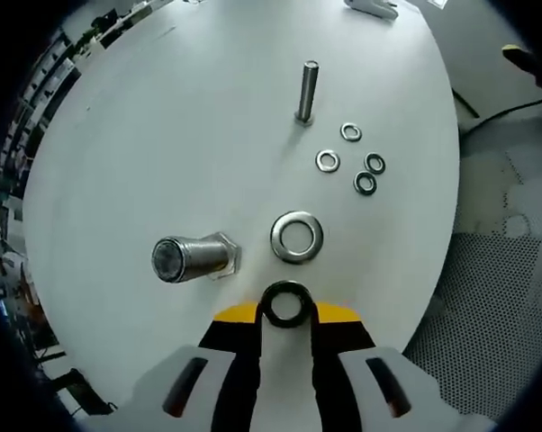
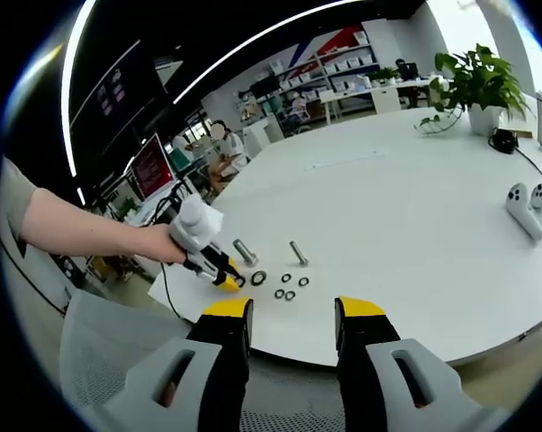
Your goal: Place the washer onto the threaded stud by aligning its center hole with the stud, sliding it down to the base, and recovering from edge contact or off-axis alignment until the washer reaches the visible bottom stop.
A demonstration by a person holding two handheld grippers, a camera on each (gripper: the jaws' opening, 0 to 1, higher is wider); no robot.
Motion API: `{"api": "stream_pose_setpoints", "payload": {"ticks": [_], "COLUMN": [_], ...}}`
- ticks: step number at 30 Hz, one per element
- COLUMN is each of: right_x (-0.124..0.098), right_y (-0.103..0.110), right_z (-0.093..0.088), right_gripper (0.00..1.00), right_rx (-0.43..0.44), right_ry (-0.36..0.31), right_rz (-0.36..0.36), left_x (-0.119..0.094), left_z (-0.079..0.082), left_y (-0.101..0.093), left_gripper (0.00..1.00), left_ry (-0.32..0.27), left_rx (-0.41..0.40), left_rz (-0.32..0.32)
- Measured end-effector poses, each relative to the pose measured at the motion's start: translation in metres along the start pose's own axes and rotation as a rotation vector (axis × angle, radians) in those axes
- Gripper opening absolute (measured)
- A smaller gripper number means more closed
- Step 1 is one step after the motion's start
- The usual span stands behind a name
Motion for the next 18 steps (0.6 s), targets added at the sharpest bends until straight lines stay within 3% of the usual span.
{"api": "stream_pose_setpoints", "payload": {"ticks": [7,18], "right_x": [0.000,0.001], "right_y": [0.000,0.001], "right_z": [0.000,0.000], "right_gripper": [0.39,0.38], "right_rx": [0.002,-0.002], "right_ry": [-0.002,0.005], "right_rz": [0.001,0.005], "left_x": [-0.011,-0.050], "left_z": [-0.007,-0.003], "left_y": [0.008,0.016], "left_gripper": [0.18,0.18], "left_ry": [-0.052,-0.163], "left_rx": [-0.032,-0.029], "left_rz": [-0.012,0.000]}}
Point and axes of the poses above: the point that each gripper's makers call its tool centre point, and the gripper's own axes: x roughly forward along the fingers, y roughly to its left, z roughly out of its top, the point moved 1 cm from there along -x, roughly backward along the fingers, and after that the axes turned 14 degrees about y, right-handed, at the moved point
